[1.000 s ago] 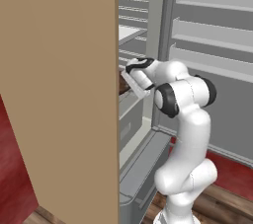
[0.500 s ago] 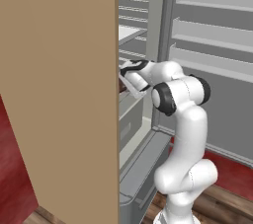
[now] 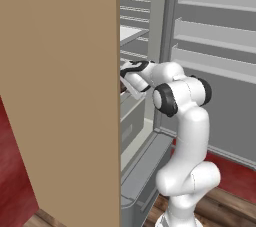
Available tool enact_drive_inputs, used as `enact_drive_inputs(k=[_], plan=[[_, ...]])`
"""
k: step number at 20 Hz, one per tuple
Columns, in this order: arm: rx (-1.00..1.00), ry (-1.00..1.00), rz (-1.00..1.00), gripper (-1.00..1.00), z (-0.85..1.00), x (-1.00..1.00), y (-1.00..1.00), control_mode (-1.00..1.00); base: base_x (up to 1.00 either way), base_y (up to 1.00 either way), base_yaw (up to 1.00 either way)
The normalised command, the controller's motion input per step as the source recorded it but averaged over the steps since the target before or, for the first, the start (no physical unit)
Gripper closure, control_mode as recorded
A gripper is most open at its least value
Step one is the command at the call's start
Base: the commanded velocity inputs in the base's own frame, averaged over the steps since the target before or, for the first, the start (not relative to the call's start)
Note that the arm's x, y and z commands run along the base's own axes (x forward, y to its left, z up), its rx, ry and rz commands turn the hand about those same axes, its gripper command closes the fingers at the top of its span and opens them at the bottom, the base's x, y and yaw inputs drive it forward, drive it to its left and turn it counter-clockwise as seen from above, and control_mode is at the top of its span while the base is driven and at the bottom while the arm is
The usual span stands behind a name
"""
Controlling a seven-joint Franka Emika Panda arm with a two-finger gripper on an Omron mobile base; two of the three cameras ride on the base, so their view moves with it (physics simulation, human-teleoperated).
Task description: Place one of the steaks on the plate and the other in the bowl. Then place the bowl in the fridge.
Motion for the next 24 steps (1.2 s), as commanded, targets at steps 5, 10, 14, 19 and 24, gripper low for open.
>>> enact_drive_inputs(k=[5,10,14,19,24], plan=[[0.0,0.0,0.0,-1.0,0.0,0.0,0.01,-1.0,0.0,0.0,0.0],[0.0,0.0,0.0,-1.0,0.0,0.02,0.02,-1.0,0.0,0.0,0.0],[0.06,0.0,0.0,-1.0,0.26,0.0,-0.14,-1.0,0.0,0.0,0.0],[0.03,0.0,0.0,-1.0,0.5,-0.02,-0.41,-1.0,0.0,0.0,0.0],[0.0,0.03,0.0,-1.0,0.11,-0.21,-0.52,-1.0,0.0,0.0,0.0]])
